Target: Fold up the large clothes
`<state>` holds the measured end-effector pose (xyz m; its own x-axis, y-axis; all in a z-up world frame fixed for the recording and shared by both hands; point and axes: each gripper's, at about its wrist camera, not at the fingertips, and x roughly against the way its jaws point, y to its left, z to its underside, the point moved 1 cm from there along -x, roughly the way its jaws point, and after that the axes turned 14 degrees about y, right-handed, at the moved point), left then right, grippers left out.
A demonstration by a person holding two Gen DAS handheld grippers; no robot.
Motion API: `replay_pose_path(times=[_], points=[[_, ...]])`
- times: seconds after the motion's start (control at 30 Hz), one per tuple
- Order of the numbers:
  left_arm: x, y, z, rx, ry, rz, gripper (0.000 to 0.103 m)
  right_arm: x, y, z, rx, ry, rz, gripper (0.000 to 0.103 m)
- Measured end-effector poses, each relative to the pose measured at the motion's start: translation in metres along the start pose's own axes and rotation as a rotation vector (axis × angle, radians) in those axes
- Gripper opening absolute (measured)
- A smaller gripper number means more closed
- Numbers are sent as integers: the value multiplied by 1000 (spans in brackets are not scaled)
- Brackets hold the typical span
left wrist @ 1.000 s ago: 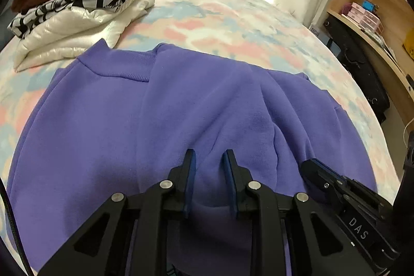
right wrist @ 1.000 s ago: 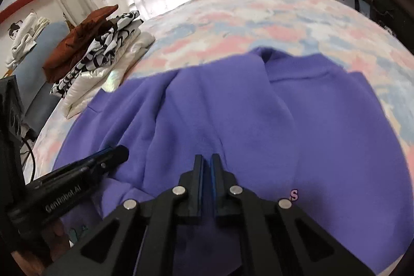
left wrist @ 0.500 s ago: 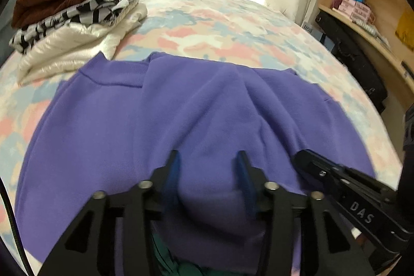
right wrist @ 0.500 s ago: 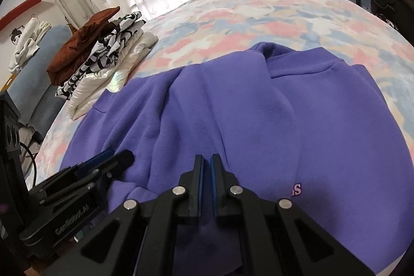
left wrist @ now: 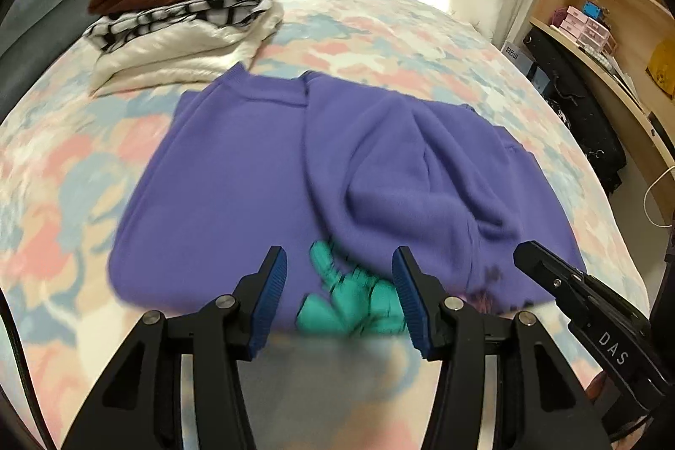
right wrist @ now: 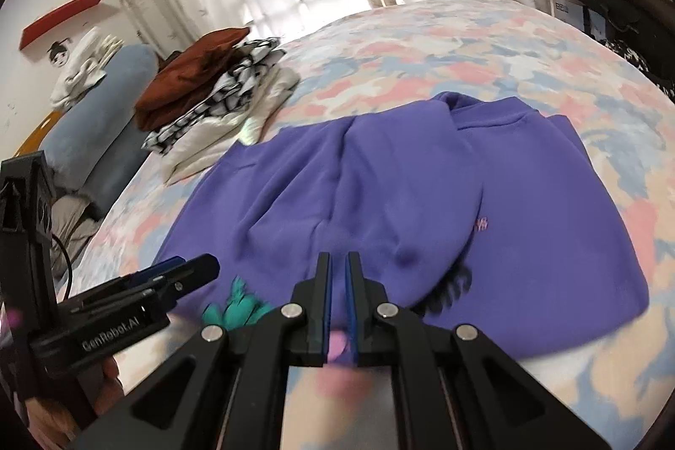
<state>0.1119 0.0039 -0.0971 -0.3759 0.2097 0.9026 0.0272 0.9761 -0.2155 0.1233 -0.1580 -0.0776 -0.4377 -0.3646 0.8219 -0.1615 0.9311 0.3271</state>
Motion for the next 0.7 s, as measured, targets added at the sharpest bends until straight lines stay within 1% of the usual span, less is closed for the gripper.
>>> replay_pose_path(times=[0.03,0.07,0.13,0.2,0.23,0.33,0.37,0.47,0.5,0.6,0.7], points=[[4,3,5,3,1,-2,54,3,4,5,11,1,0,5],[7,6,9,5,4,-3,58,6,7,8,19,2,1,5],[14,16,22,22,7,12,63,11,15,16,40,2,4,5],[18,25,32,40,12,39,65,16,21,23,55,-3,8,5],[18,30,36,54,14,62,65,17,24,26,62,-4,7,5],[12,49,49,113,15,173,69,18,29,32,75,-2,-4,5],[6,58,53,143,13,228,69,18,31,34,80,-3,-4,5],[-14,76,59,222,17,315,69,14,36,37,95,-1,3,5],[-22,82,60,249,17,338,69,12,37,38,97,0,5,5],[-41,95,59,316,16,379,69,5,37,36,94,5,7,5],[-50,102,52,347,-23,404,69,-1,36,33,90,7,6,5]])
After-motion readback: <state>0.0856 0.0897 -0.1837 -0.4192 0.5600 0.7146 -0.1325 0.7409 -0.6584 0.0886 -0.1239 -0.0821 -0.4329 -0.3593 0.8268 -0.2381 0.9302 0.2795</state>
